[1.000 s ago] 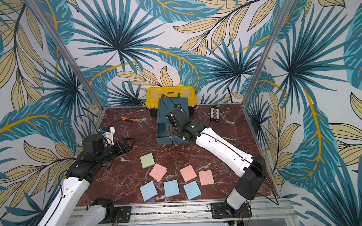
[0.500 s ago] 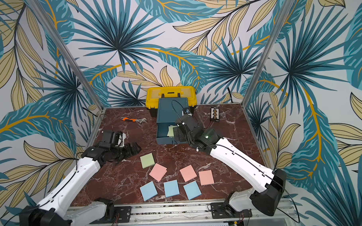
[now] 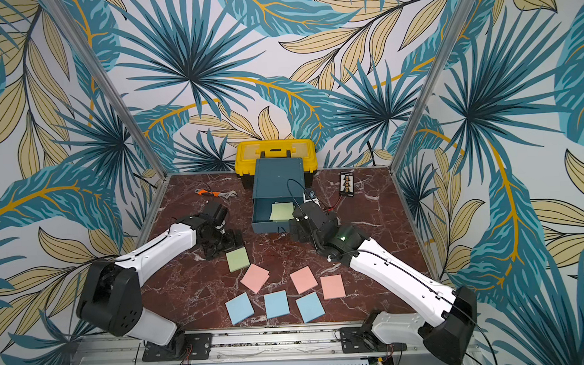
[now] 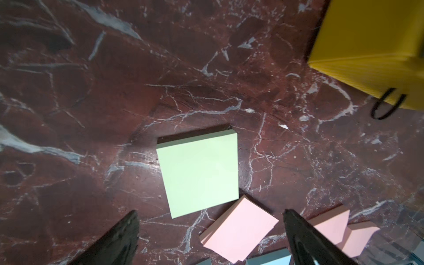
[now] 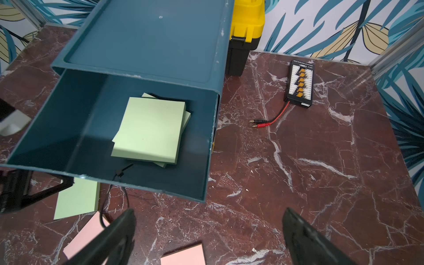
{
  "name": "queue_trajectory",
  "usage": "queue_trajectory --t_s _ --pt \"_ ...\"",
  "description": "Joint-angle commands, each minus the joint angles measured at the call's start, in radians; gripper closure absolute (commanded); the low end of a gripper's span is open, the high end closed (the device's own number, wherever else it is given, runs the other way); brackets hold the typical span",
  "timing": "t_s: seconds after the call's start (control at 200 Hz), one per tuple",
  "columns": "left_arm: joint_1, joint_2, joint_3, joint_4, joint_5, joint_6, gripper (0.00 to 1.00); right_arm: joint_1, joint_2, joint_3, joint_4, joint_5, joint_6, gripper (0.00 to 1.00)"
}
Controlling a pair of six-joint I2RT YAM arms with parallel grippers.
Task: Please put the sticky notes in the drawer by color
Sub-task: Pick up the sticky notes from the center of the board.
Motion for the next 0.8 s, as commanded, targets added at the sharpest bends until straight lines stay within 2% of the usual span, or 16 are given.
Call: queue_trajectory --t_s 0.0,0.431,0.791 --pt "-0.019 0.057 0.041 -0.025 -0.039 -0.036 0.00 0.004 -0.026 -0.055 0.069 -0.018 -0.024 0.01" --pt "-0.024 0.209 0.085 0.003 -0.026 -0.071 0.00 0.004 0.023 -0.112 0.130 -0.040 -0.041 0.01" --pt "-0.041 0.268 0.134 -0.056 -0.089 -0.079 0.00 0.004 0.053 -0.139 0.163 -0.051 -0.049 0.01"
